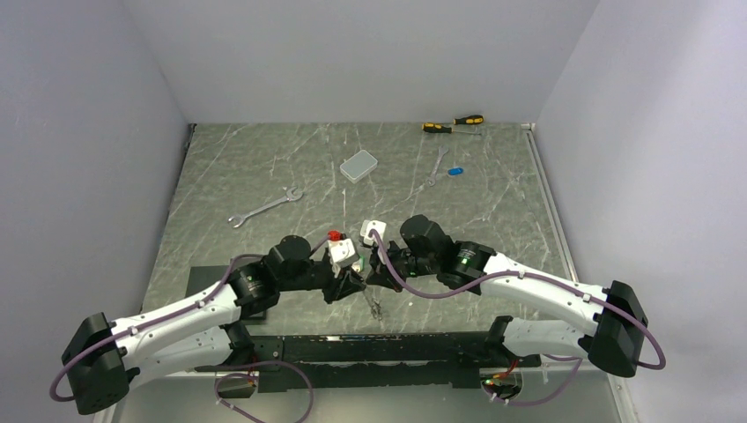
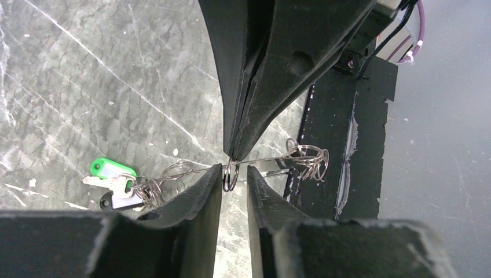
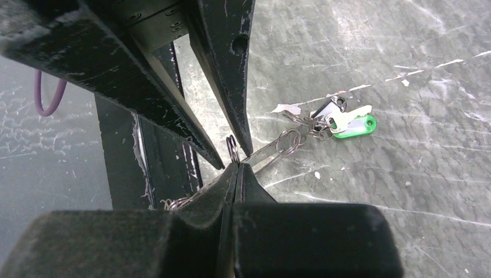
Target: Put the keys on the keyring
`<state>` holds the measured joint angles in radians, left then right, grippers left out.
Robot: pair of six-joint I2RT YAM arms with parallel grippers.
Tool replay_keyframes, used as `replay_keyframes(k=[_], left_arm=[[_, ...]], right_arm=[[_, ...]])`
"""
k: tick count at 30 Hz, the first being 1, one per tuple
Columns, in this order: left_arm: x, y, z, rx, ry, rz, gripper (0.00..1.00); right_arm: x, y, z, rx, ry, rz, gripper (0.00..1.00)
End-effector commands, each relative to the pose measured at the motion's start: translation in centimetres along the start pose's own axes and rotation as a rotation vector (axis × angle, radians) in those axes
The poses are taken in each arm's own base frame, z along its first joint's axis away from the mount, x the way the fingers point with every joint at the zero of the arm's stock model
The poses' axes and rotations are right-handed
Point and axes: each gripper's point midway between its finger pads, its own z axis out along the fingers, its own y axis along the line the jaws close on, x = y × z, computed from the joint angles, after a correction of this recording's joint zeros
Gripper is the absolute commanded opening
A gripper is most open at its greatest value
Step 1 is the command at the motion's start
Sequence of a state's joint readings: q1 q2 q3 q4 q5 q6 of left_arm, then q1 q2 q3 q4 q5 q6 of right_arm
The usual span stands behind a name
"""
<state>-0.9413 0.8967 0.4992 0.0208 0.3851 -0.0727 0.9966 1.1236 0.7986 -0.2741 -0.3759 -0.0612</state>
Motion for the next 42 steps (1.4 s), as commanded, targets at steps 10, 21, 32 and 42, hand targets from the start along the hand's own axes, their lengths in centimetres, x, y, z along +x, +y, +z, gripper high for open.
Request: replay_keyframes(k=[10,21,32,42], left_arm=[[-2.8,-1.0,-0.5,0.038,-0.061,0.042,0.23],[-2.8,-1.2,-0.2,0.068,-0.071,0.082,0.00],[-5.7,-2.0,-2.5,0.055,-0.253,0.154,0.00],[-7.8,-4.0,-6.5,0.079,-0.519,0.279,0.00]], right_arm=[[-2.8,0.2,-0.4,-0.005,-0.095,-0.049,0.00],[-3.0,0.2,-0.5,-0.004,-0.108,-0.054,0.00],[-5.6,-1.7,-3.0,0.159,-0.278,-0.028,0.49],[-8.0,2.4,-6.6,0.009,-0.621,-0.080,0.47]])
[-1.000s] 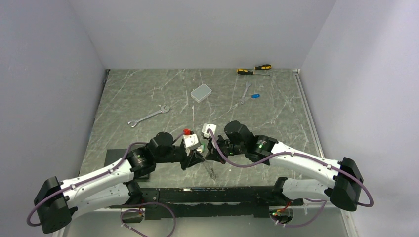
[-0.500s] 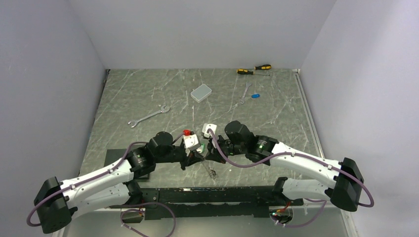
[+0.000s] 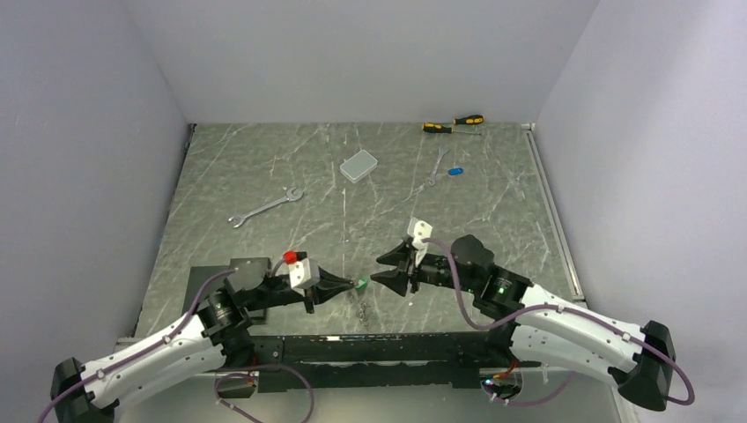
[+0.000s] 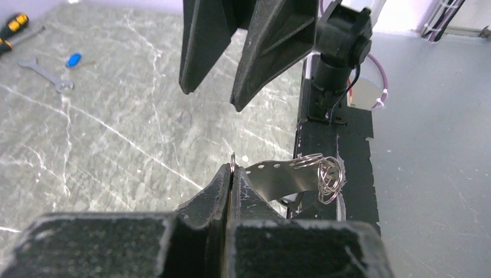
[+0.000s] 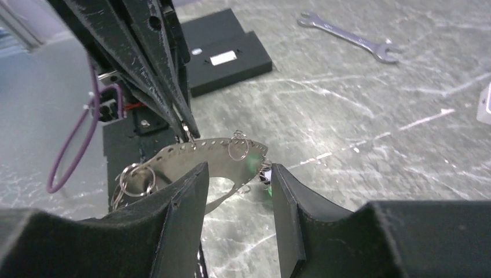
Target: Put the keys on the keyring
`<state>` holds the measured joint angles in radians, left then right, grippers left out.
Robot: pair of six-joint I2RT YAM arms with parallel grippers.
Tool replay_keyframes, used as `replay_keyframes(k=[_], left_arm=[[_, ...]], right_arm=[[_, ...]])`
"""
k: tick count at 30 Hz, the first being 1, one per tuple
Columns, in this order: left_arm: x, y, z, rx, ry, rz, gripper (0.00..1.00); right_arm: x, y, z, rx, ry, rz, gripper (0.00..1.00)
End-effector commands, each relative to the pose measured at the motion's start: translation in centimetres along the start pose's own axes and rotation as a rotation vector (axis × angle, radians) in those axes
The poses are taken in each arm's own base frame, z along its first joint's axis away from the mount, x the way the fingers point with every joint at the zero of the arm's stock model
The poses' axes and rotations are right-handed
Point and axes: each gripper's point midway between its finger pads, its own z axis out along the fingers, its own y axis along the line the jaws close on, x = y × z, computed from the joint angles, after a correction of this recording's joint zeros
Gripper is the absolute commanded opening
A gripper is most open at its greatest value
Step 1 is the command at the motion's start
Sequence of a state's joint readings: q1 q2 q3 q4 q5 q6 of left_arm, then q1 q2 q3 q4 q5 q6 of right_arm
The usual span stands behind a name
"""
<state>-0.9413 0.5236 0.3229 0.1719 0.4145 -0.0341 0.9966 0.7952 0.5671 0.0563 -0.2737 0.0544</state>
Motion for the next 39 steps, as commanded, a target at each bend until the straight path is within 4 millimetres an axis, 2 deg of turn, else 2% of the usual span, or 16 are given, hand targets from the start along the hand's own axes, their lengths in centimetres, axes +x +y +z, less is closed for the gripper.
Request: replay_keyframes(k=[1,5,11,18,28,39], left_arm=[[-5.2,-1.1,-0.8,0.042,-0.232,0.105,0.00],[-7.0,-1.9,-1.6,0.064,-0.381,0.118,0.00],[-8.1,-2.7,-1.6,0.113,-0.441,0.133,0.00],[-9.5,-3.0,-1.6,0.129,-0.521,0.135,0.00],[-9.4,-2.8,-0.8,0.143,-0.506,0.127,0.00],[-9.5,-2.9,-0.8,0.145,-0.522,0.125,0.00]], right_arm=[[-4.3,2.7,-0.8,-0.138,-0.236,-0.035,0.47],[-4.9,4.4,-0.8,-0.242,-0.270,-0.042,0.43],[-6.1,5.2,-0.9,-0.289,-0.345,-0.036,0.39],[-6.0,5.6,-0.5,-0.323,-0.329,-0.046,0.39],[-6.6,5.8,-0.5,-0.334,-0.337,-0.067,0.33],[-6.7,6.0,-0.2,-0.352,-0.338,-0.066,0.20]])
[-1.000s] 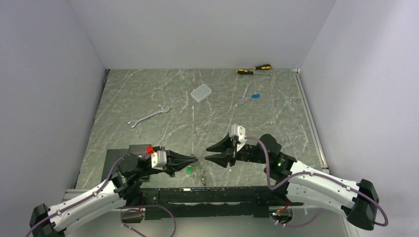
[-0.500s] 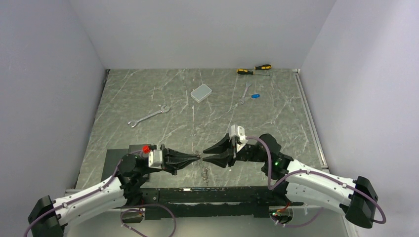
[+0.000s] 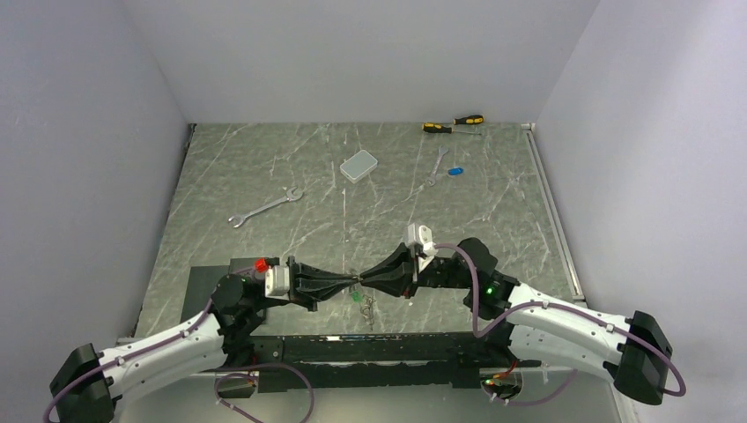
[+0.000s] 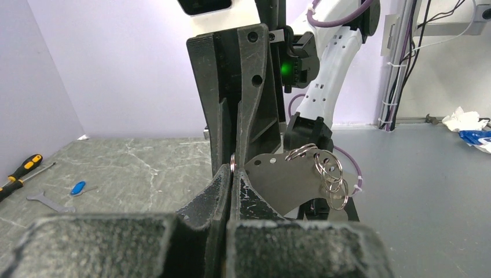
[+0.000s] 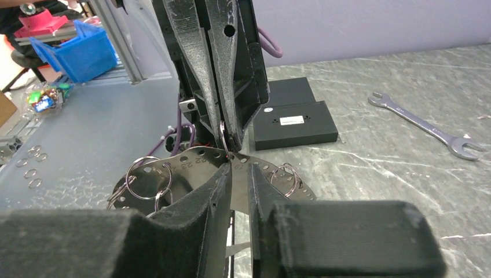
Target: Put the keys on the keyring
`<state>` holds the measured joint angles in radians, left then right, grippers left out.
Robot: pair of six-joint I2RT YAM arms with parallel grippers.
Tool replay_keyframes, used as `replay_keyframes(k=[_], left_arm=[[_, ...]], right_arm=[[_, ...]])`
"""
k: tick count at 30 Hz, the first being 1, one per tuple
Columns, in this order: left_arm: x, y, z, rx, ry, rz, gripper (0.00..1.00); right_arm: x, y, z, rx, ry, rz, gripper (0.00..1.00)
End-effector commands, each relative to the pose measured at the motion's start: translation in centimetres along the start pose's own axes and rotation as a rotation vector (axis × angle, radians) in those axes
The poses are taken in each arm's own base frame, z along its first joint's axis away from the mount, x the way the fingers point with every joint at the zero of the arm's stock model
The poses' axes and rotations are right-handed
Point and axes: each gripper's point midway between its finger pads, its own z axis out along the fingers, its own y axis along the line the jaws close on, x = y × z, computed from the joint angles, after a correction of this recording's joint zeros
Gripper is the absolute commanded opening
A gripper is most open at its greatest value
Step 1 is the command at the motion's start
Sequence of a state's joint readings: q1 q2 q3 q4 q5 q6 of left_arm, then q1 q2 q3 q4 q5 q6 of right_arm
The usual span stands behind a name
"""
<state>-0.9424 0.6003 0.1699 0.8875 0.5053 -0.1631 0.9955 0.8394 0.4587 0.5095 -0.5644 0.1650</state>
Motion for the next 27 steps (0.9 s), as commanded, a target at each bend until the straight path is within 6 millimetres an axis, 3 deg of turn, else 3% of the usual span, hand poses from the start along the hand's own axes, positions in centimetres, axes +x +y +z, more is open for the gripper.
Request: replay_keyframes(k=[1,14,27], left_arm=[[-2.6,-0.5,0.4,0.026,-0.093,0.036,0.00],[-2.7,-0.4,0.2,0.018,-0.104,0.037,0.00],[-2.4,-0.6,0.3,0.028,-0.097,0.028,0.00]], right_arm=[[-3.3,0.7,0.5,-0.043,-0.089,-0.064,0.19],[-4.7,0.5,-0.3,0.001,-0.110,-0.094,0.29],[-4.7,0.6,0.4,-0.025,-0.105,-0.078,0.29]])
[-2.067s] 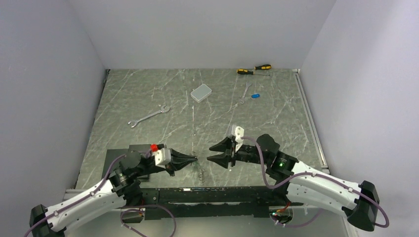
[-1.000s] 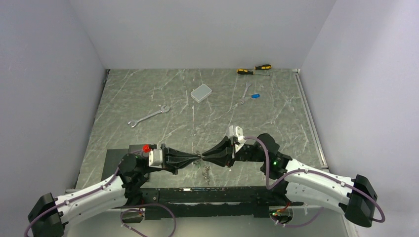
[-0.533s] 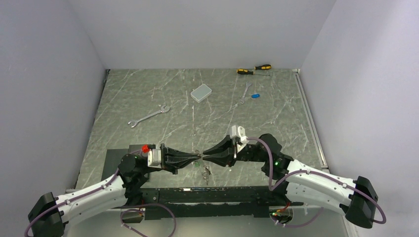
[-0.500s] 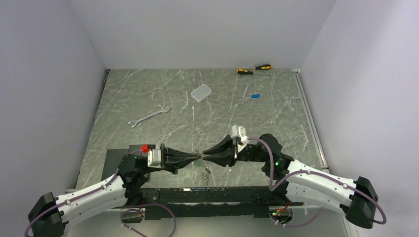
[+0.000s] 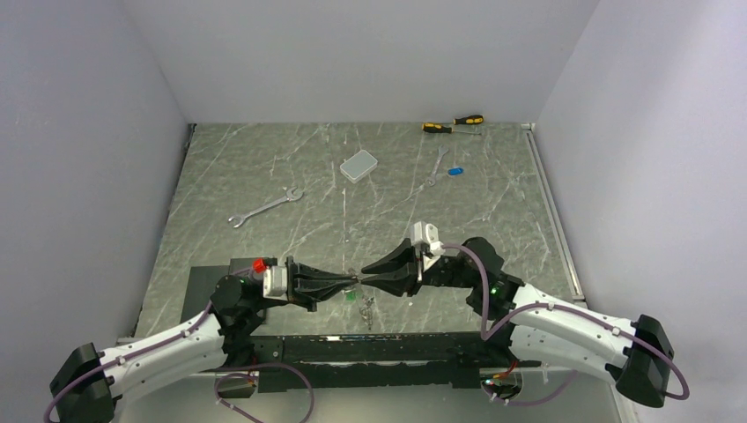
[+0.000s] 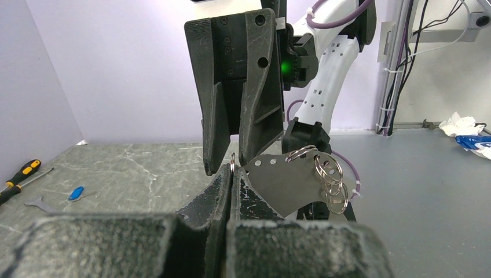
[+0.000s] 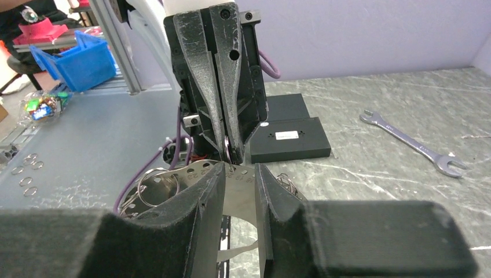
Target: Put the keys on the keyring
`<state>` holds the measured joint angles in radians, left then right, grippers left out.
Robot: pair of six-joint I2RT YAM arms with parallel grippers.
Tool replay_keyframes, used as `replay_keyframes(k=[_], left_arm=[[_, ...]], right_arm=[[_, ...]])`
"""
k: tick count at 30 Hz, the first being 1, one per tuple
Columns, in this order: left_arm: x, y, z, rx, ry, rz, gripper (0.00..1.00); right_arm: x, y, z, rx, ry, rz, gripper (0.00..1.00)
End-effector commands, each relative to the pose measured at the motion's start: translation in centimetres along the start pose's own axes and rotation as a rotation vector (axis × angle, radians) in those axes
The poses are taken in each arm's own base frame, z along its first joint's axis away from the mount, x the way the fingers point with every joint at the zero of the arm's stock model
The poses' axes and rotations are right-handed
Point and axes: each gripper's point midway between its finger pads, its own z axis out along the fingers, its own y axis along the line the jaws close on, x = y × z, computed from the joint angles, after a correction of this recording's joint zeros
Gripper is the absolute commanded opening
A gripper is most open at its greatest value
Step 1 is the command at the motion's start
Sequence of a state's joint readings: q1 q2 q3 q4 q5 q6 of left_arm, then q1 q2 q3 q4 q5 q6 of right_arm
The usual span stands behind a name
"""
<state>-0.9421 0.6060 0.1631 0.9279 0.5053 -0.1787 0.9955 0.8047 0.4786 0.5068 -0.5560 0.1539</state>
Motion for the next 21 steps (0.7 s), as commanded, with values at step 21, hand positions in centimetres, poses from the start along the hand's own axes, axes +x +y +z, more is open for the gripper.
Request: replay_keyframes(k=[21], left_arm=[[-1.00,-0.26,1.01,0.042,-0.032,0.022,0.00]], right_arm=[[-1.79,0.55,1.26,-0.070,-0.028,-0.040,0.01]])
